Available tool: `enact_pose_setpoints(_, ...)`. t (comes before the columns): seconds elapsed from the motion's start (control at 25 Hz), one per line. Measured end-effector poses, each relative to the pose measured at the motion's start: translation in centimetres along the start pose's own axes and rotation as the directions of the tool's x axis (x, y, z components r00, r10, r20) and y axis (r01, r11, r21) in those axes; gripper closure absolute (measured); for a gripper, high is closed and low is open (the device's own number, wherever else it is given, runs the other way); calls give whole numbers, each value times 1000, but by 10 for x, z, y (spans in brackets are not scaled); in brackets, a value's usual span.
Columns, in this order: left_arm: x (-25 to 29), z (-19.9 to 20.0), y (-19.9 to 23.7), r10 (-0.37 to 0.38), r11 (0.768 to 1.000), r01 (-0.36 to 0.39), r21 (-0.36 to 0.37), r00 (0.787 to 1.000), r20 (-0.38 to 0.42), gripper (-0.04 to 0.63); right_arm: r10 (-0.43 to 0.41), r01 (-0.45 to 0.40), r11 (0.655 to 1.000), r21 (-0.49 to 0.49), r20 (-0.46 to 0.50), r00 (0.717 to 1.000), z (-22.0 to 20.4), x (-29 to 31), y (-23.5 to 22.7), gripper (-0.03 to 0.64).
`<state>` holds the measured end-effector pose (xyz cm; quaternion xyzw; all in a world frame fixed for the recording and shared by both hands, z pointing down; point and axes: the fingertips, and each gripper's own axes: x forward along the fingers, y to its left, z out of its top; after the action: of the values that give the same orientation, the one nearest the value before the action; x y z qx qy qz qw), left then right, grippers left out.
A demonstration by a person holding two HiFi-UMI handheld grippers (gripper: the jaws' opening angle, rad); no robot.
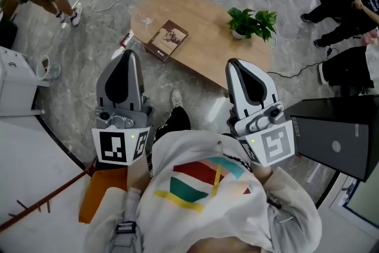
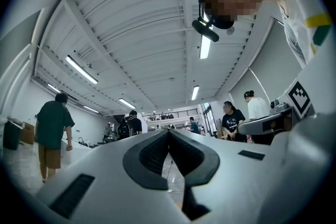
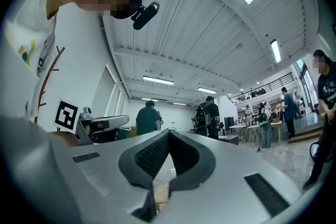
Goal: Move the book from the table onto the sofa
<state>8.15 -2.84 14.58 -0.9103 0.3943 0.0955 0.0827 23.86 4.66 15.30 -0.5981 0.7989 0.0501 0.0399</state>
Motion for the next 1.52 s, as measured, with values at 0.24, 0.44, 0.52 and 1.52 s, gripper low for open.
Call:
enact_pose_setpoints(0.24, 39, -23, 94, 46, 999, -46, -16, 999, -9, 589, 55, -55, 998, 8, -26, 998, -14, 113, 7, 606)
enact_pose_setpoints(0.44, 65, -42, 165, 86, 996, -86, -36, 996, -19, 589, 82, -82, 997, 3, -60, 995, -31, 190, 11, 606)
enact_pose_setpoints(0.52, 76, -51, 186, 105, 993, -106, -52, 994, -21, 589, 84, -84, 996, 3, -72, 994, -36, 208, 9, 606)
enact_pose_setpoints(1.52, 126, -401, 154, -71, 824, -84, -561, 966, -248, 559, 309, -213, 901, 379, -213, 927, -272, 322, -66, 606)
